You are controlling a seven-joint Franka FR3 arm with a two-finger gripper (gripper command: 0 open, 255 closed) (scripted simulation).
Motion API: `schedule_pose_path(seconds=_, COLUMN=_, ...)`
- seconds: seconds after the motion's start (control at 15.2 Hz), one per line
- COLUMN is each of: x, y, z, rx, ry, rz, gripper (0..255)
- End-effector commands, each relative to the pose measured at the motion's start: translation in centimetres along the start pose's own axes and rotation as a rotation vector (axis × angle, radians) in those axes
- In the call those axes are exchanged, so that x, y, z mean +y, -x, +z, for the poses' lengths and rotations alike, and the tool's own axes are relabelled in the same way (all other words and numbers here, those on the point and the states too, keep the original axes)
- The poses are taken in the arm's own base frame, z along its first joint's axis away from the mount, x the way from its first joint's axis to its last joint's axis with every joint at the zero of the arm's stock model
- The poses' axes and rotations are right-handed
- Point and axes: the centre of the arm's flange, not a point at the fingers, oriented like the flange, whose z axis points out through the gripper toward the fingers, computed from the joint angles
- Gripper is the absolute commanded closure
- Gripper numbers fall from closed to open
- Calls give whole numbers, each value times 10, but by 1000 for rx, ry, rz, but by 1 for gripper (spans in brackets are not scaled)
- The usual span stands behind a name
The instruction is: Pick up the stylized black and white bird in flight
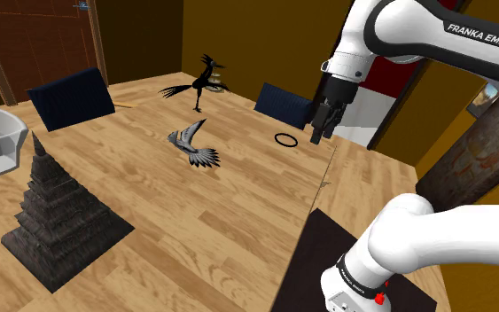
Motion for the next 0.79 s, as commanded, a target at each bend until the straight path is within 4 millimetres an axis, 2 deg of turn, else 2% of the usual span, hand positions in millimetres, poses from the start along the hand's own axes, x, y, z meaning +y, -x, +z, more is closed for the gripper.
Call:
schedule_pose_path(seconds=0.0, x=0, y=0, z=0, rx=0, ry=0, rz=0, gripper=0)
schedule_pose_path(seconds=0.73, x=-19, y=-118, z=65, rx=76, ry=37, rz=-49, gripper=0)
